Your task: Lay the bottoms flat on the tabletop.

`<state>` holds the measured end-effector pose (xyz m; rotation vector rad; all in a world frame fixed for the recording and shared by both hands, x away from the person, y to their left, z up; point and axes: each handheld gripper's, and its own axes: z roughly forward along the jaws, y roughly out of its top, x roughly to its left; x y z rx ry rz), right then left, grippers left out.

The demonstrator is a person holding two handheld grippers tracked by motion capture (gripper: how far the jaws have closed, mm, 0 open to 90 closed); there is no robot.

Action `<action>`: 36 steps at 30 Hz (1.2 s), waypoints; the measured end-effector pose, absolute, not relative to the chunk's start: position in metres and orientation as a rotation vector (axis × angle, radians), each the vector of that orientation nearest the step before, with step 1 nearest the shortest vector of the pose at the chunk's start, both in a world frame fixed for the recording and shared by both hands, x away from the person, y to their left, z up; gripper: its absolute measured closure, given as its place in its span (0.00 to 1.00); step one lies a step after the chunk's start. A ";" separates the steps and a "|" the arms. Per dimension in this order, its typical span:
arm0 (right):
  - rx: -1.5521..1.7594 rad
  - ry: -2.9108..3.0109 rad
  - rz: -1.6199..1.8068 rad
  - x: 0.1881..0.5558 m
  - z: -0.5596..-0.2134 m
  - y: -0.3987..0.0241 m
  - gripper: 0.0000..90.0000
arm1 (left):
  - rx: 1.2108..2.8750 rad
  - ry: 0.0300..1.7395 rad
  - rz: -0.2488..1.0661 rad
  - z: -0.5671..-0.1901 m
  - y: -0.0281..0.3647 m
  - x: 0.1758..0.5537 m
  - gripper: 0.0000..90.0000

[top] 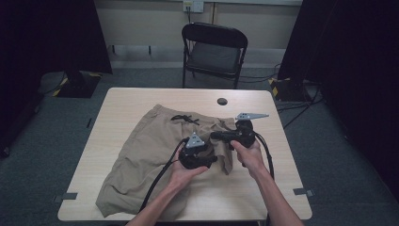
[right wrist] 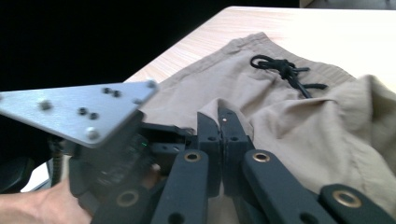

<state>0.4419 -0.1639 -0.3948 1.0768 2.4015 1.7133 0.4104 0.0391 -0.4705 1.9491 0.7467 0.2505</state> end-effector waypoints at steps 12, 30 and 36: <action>1.062 2.371 1.793 0.437 -0.385 -0.163 1.00 | 1.905 0.680 0.223 -0.467 0.045 0.406 1.00; 1.056 2.392 1.809 0.435 -0.388 -0.155 1.00 | 1.843 0.715 0.254 -0.465 0.044 0.402 0.59; 1.061 2.374 1.818 0.435 -0.388 -0.159 0.99 | 1.838 0.684 0.222 -0.462 0.052 0.400 0.99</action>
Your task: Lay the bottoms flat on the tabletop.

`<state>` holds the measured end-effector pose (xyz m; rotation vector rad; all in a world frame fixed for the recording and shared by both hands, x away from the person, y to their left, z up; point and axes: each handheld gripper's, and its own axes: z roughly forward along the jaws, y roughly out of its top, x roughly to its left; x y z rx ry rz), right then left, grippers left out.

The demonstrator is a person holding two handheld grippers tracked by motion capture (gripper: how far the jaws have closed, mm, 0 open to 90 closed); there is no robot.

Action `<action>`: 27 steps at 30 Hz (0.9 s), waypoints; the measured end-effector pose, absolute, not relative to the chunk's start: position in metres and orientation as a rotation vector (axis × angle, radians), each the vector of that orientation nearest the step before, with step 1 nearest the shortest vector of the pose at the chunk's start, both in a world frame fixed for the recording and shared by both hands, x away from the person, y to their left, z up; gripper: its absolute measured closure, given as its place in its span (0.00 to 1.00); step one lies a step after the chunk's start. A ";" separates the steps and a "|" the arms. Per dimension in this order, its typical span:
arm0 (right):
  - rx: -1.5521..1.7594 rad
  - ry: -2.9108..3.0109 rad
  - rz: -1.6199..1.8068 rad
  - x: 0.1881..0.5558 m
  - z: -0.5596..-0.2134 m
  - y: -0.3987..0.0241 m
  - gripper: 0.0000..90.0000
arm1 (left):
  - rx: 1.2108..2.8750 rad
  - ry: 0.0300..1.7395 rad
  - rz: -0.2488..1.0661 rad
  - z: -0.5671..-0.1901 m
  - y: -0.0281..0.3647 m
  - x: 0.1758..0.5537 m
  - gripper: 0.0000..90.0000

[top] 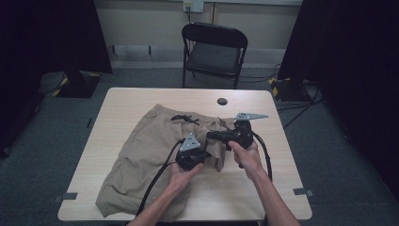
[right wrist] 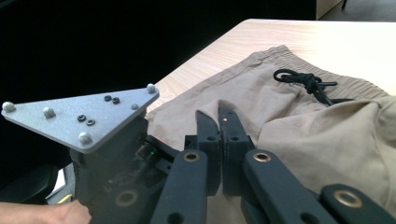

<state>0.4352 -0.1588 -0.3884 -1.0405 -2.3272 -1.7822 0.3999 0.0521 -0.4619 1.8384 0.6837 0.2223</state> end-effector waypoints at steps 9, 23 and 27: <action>-1.173 -2.351 -1.772 0.431 -0.395 -0.178 0.58 | 1.851 0.694 0.163 -0.464 0.064 0.391 0.99; -1.277 -2.318 -1.854 0.378 -0.421 -0.205 0.41 | 1.744 0.752 0.126 -0.459 0.084 0.394 0.99; -1.265 -2.307 -1.799 0.383 -0.435 -0.195 0.40 | 1.745 0.733 0.132 -0.455 0.081 0.392 0.99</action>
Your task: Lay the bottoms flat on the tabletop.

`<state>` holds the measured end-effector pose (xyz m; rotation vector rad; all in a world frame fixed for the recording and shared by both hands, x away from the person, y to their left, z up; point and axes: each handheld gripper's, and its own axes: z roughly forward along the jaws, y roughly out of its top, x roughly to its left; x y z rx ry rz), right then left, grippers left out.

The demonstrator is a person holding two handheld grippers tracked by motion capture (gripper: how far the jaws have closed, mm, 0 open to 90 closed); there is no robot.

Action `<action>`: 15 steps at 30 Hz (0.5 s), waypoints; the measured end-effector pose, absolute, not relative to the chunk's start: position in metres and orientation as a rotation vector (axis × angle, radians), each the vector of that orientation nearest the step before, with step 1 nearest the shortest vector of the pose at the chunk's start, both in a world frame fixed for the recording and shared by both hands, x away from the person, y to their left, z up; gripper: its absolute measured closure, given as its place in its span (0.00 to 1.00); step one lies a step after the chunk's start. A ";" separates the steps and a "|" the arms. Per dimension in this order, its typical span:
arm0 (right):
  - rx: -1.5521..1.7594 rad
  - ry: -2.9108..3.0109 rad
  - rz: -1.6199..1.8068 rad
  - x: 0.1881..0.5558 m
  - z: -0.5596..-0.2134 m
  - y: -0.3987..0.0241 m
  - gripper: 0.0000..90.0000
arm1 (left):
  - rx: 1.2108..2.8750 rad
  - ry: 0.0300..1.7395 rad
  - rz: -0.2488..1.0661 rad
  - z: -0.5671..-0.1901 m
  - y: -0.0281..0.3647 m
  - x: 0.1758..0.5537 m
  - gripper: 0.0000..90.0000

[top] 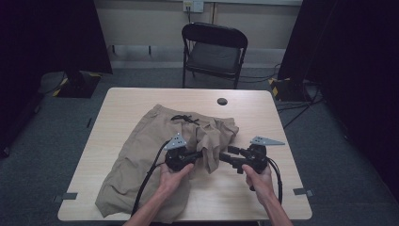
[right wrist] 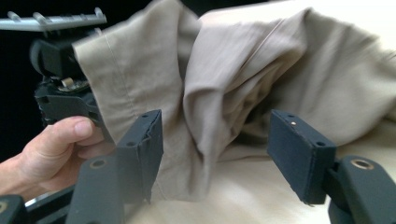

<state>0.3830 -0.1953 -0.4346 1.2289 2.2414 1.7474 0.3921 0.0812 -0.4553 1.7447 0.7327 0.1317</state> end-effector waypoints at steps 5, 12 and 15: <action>1.219 2.277 1.794 0.393 -0.442 -0.182 0.69 | 1.761 0.707 0.118 -0.454 0.078 0.389 0.99; 1.167 2.202 1.808 0.386 -0.427 -0.201 1.00 | 1.779 0.686 0.112 -0.454 0.082 0.383 0.99; 1.177 2.172 1.798 0.380 -0.422 -0.216 1.00 | 1.800 0.658 0.111 -0.452 0.079 0.379 0.99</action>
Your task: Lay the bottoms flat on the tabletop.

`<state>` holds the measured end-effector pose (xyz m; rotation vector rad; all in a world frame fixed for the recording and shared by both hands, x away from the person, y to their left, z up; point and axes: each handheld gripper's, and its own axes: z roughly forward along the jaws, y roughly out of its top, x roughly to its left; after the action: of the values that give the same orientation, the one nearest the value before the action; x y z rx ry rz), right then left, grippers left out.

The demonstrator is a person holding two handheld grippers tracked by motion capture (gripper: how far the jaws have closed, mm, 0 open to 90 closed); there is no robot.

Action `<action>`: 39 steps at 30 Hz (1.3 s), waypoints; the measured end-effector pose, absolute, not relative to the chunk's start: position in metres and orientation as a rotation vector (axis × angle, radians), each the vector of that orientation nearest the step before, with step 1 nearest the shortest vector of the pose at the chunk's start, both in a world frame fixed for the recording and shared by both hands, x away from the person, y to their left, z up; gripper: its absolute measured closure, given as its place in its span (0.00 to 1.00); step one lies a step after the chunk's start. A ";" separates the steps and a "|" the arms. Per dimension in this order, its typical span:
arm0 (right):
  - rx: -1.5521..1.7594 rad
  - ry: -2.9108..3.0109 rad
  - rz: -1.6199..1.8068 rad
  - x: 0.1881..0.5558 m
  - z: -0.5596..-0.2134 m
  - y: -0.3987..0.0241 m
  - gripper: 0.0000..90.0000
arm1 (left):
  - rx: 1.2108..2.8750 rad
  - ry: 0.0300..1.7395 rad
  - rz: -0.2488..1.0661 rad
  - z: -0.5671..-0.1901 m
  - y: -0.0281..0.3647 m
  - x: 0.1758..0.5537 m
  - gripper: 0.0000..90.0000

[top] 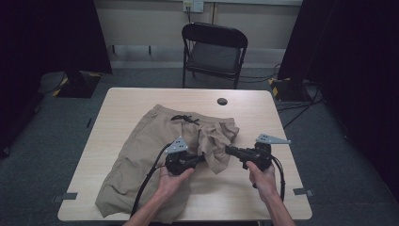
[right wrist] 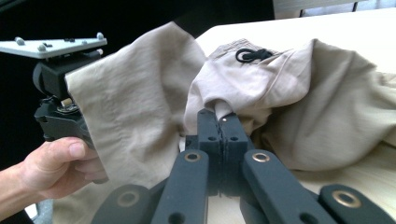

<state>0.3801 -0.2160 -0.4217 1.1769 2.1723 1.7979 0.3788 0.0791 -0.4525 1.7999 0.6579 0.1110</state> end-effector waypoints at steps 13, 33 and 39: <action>1.327 2.052 1.644 0.347 -0.430 -0.294 1.00 | 1.885 0.486 -0.029 -0.444 0.065 0.334 0.99; 1.567 1.961 1.362 0.305 -0.460 -0.358 0.98 | 1.927 0.378 -0.260 -0.459 0.032 0.292 0.93; 1.590 1.924 1.285 0.291 -0.463 -0.375 0.88 | 1.886 0.442 -0.227 -0.451 0.047 0.303 0.83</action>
<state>0.2909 -0.3745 -0.4628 1.5902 1.9237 1.2851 0.3032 0.0473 -0.4511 1.8857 0.4419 -0.2270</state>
